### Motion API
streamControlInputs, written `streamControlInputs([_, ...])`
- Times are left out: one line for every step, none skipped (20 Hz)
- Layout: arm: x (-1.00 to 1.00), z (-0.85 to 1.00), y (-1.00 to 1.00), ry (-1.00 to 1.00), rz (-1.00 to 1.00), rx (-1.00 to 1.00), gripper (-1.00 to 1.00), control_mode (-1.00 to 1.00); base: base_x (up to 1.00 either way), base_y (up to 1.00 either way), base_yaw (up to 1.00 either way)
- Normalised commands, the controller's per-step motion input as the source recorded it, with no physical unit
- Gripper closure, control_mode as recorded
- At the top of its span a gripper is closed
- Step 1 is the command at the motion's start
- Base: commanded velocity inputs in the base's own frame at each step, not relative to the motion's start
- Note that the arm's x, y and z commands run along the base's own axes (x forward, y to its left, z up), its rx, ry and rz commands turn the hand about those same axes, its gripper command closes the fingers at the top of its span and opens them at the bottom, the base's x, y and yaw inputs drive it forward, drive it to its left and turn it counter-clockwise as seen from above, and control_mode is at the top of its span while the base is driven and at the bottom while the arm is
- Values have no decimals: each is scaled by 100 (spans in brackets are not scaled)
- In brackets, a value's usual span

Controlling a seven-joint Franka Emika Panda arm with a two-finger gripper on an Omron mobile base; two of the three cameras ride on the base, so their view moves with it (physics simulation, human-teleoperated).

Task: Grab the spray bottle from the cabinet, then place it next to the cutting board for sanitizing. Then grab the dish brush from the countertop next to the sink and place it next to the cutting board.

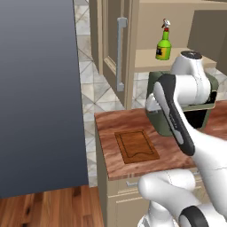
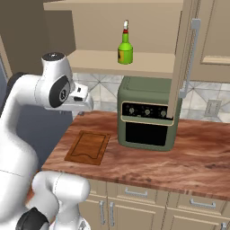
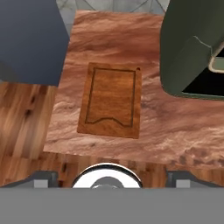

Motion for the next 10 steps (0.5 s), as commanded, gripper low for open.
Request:
streamControlInputs([-44,20,-34,-25,0,0,-100,-100,0,0,0])
streamControlInputs([-36,31,-29,-27,0,0,-100,-100,0,0,0])
streamControlInputs([-37,34,-27,-30,0,0,-100,-100,0,0,0])
streamControlInputs([-35,44,-24,-31,0,0,-100,-100,0,0,0])
streamControlInputs([-34,51,-26,-33,0,0,-100,-100,0,0,0])
streamControlInputs([-28,56,-23,-32,0,0,-100,-100,0,0,0])
streamControlInputs([-26,67,-22,-35,0,1,-100,-100,0,0,0])
streamControlInputs([-13,74,-23,-37,0,1,-100,-100,0,0,0])
streamControlInputs([-9,74,-17,-36,0,3,-100,-100,0,0,0])
streamControlInputs([-3,76,-15,-38,0,4,-100,-100,0,0,0])
